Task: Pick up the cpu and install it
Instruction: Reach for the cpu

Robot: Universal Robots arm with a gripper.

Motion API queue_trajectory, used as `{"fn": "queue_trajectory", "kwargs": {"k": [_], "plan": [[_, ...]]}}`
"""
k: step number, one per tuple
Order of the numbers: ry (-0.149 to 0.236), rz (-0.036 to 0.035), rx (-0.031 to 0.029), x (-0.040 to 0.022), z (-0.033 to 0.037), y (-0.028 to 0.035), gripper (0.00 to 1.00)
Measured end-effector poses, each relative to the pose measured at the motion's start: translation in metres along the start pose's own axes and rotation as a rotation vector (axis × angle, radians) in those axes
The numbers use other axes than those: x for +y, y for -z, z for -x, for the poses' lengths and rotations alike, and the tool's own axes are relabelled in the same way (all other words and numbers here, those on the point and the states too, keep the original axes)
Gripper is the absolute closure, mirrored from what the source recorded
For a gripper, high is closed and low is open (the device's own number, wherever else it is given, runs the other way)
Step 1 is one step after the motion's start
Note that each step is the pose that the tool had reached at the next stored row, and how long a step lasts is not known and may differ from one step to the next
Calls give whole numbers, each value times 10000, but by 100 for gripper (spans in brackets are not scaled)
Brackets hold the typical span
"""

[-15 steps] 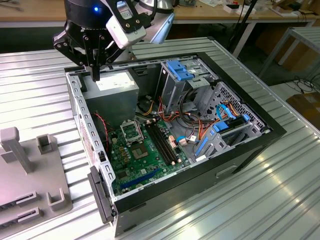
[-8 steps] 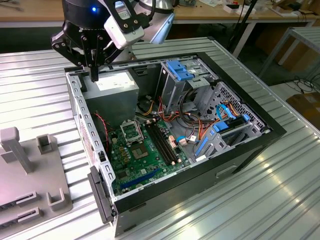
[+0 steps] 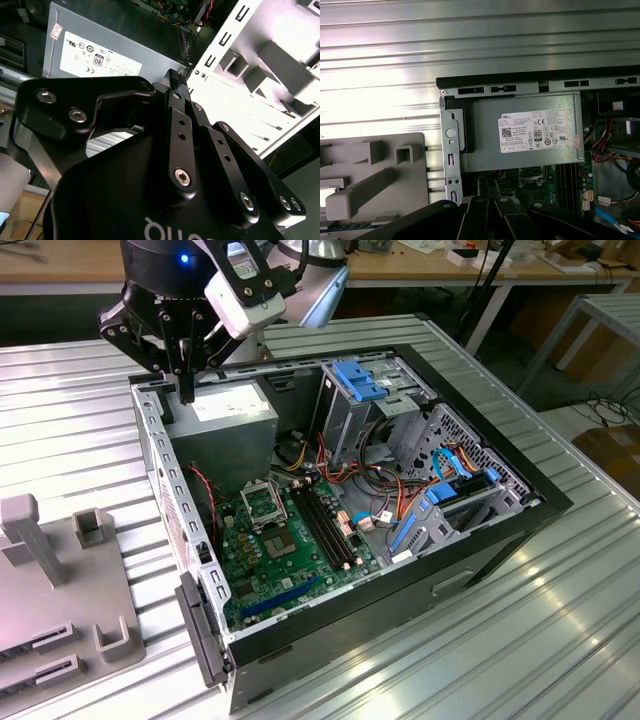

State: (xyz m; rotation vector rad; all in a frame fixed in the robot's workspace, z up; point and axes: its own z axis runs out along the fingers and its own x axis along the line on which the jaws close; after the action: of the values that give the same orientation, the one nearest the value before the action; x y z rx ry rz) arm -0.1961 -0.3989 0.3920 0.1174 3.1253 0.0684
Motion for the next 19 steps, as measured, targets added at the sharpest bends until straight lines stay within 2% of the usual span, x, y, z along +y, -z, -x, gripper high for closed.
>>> {"fn": "queue_trajectory", "kwargs": {"k": [6,19], "plan": [[0,0,2,-2,-29,0,89],[0,0,3,-10,-140,0,89]]}}
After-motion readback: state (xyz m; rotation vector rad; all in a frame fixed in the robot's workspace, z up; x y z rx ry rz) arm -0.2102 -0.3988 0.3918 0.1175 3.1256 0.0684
